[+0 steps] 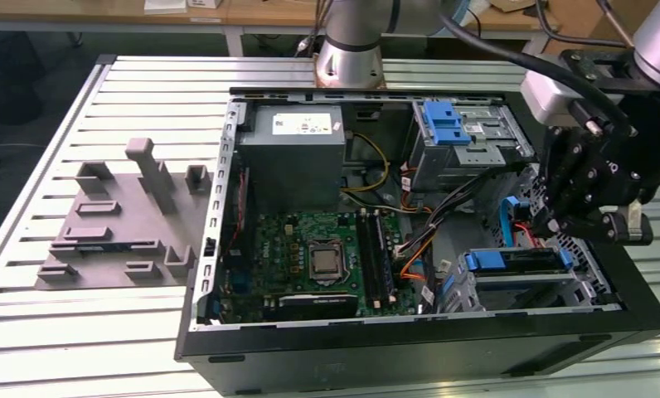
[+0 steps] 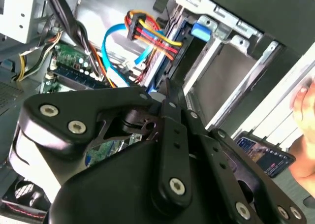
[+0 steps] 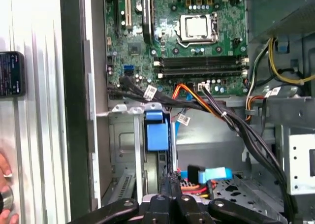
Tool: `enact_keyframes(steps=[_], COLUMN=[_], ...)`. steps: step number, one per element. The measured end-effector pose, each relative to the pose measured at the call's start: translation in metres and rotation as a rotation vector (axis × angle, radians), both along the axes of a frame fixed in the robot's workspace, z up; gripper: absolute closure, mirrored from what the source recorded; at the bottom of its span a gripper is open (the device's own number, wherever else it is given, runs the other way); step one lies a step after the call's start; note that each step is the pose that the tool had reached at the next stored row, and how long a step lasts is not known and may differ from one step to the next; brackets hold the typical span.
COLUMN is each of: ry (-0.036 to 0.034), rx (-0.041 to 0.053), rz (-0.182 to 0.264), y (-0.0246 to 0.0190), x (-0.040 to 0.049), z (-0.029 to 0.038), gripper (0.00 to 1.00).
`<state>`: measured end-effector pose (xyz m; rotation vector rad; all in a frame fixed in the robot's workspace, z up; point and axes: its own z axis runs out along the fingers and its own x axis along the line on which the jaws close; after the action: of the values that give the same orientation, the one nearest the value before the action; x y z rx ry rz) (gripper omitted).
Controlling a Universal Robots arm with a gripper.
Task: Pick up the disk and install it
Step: 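Insert the second disk wire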
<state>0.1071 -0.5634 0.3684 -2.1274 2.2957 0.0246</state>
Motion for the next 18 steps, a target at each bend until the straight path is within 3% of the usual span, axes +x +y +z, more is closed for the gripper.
enact_keyframes(steps=[3, 9, 15, 18], ry=[-0.0007, -0.0007, -0.0007, -0.0013], rx=[-0.0003, -0.0002, -0.0011, -0.0019], rz=[0.0, 0.0, 0.0, 0.003], y=[0.0, 0.003, 0.0153, 0.0171], x=[-0.0051, -0.0096, -0.0117, -0.0124], z=[0.0027, 0.0157, 0.0203, 0.0198], gripper=[0.89, 0.89, 0.89, 0.89])
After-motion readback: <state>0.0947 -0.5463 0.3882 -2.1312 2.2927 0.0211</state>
